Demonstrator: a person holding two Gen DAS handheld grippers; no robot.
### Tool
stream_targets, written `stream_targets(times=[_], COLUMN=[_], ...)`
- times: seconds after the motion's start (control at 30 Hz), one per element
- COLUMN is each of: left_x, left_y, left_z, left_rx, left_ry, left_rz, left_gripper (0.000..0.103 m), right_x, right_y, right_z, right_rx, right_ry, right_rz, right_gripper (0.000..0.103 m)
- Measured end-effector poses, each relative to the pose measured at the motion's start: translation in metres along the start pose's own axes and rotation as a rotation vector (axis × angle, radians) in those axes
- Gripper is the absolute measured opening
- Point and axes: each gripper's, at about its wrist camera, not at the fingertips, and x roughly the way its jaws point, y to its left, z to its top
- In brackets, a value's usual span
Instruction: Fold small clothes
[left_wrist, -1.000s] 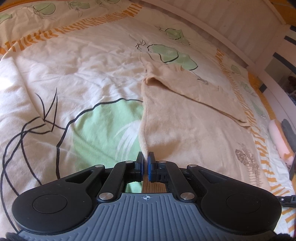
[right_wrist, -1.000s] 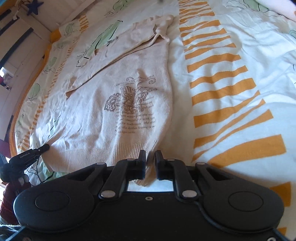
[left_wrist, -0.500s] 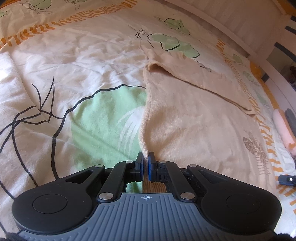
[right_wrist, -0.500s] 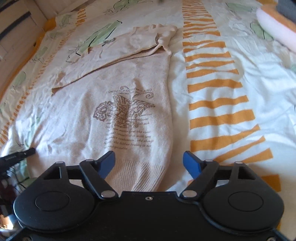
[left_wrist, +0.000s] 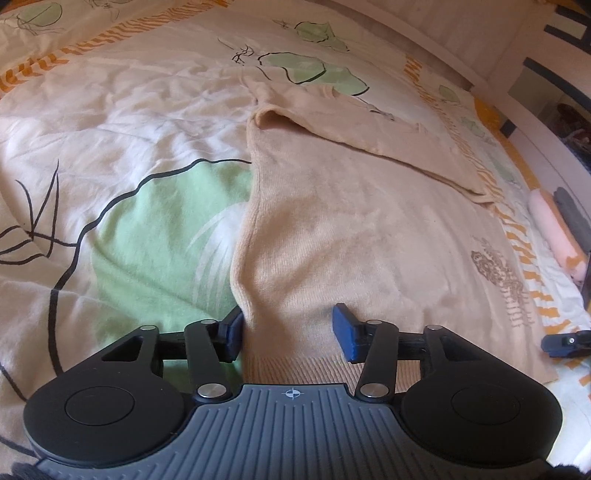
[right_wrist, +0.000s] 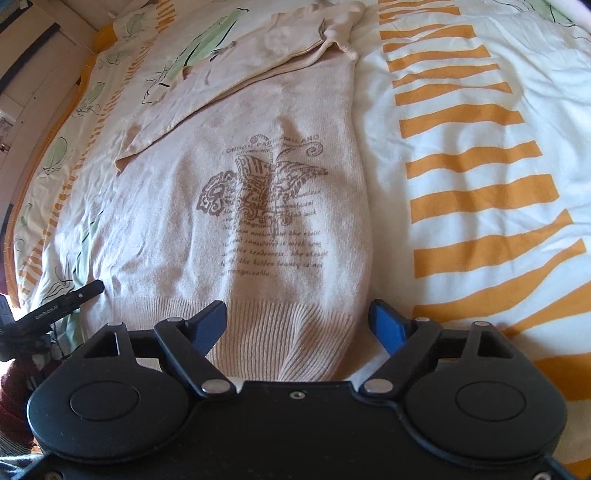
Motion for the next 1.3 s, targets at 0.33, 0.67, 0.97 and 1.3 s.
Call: stream_targets(times=[0.33, 0.67, 0.97, 1.3], left_x=[-0.004, -0.004, -0.005, -0.010], left_y=[0.005, 0.003, 0.005, 0.010], left_z=[0.001, -0.002, -0.003, 0.000], left_rx=[-0.046, -0.028, -0.042, -0.104], left_ry=[0.002, 0.000, 0.027, 0.018], left_rz=[-0.013, -0.011, -0.045, -0.094], left_gripper=[0.049, 0.050, 0.048, 0.004], right_x=[0.000, 0.002, 0.005, -0.004], right_y=[-0.002, -0.004, -0.002, -0.005], right_z=[-0.001, 0.000, 0.000, -0.003], right_rx=[0.015, 0.024, 0.018, 0.033], right_ry=[0.000, 0.001, 0.014, -0.034], right_rz=[0.038, 0.050, 0.069, 0.168], right_gripper=[0.084, 0.085, 0.085, 0.015])
